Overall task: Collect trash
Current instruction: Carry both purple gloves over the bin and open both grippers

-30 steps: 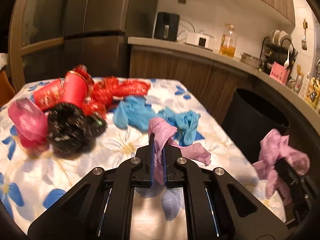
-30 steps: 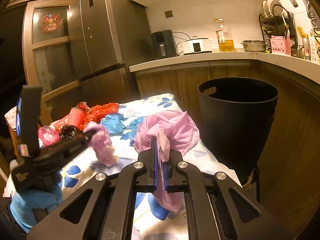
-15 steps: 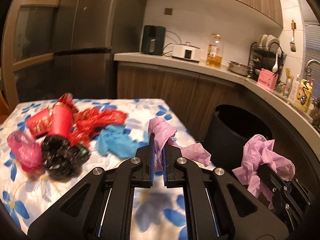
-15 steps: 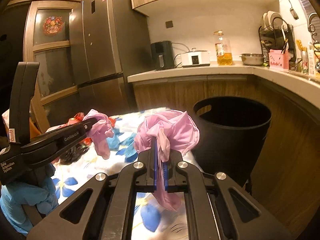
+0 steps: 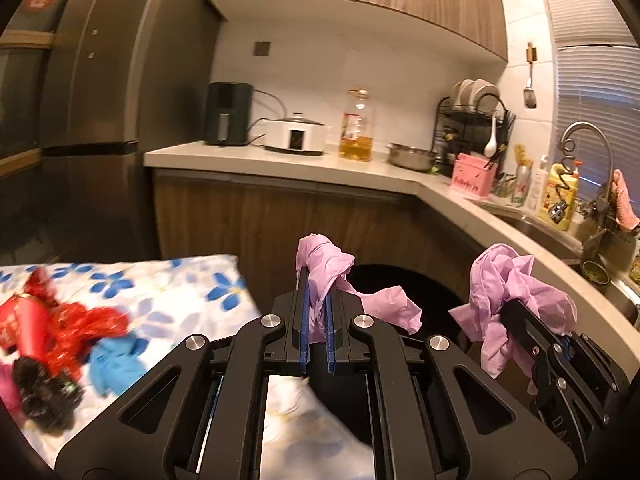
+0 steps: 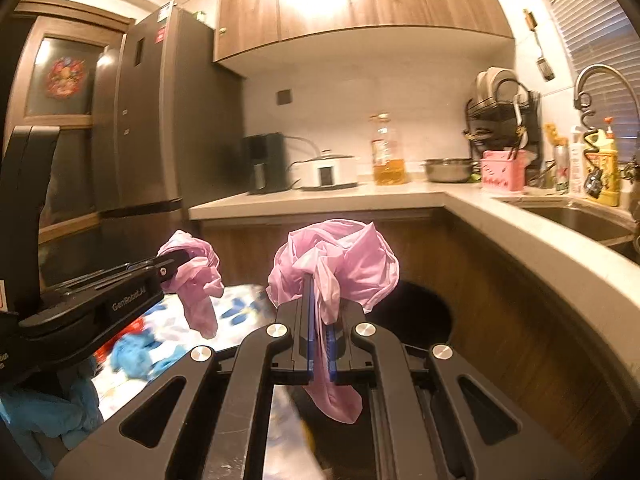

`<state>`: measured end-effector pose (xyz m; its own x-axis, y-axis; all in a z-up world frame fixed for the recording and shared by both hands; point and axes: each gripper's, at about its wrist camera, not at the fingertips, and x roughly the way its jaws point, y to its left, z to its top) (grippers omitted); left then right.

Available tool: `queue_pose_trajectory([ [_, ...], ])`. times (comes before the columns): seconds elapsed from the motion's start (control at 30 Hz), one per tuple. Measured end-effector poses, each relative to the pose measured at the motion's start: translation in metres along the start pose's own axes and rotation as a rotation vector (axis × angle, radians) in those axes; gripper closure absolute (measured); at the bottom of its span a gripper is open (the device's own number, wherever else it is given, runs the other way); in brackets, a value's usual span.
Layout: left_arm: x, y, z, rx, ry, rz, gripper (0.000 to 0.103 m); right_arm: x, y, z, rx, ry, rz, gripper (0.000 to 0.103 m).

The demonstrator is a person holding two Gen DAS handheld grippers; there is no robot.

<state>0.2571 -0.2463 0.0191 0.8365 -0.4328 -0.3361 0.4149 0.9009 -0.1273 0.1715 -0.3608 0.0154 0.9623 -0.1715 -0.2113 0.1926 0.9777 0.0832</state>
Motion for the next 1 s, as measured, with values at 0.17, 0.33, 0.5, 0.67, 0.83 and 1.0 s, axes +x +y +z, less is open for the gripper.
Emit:
queue_pose_trajectory([
  [0.17, 0.026, -0.020, 0.008, 0.023, -0.002, -0.044, 0.097, 0.010, -0.018, 0.005, 0.001, -0.011, -0.030, 0.097],
  [0.33, 0.046, -0.031, 0.008, 0.043, 0.004, -0.052, 0.097, 0.024, -0.032, 0.006, 0.018, 0.000, -0.043, 0.097],
  [0.5, 0.060, -0.039, 0.008, 0.065, 0.009, -0.058, 0.097, 0.031, -0.036, 0.007, 0.018, 0.009, -0.045, 0.097],
  [0.67, 0.072, -0.043, 0.005, 0.075, 0.026, -0.060, 0.097, 0.037, -0.036, 0.009, 0.015, 0.009, -0.038, 0.097],
  [0.83, 0.081, -0.046, 0.002, 0.092, 0.041, -0.074, 0.097, 0.044, -0.041, 0.008, 0.019, 0.015, -0.028, 0.097],
  [1.0, 0.090, -0.046, -0.003, 0.115, 0.056, -0.080, 0.096, 0.048, -0.045, 0.005, 0.024, 0.022, -0.039, 0.088],
])
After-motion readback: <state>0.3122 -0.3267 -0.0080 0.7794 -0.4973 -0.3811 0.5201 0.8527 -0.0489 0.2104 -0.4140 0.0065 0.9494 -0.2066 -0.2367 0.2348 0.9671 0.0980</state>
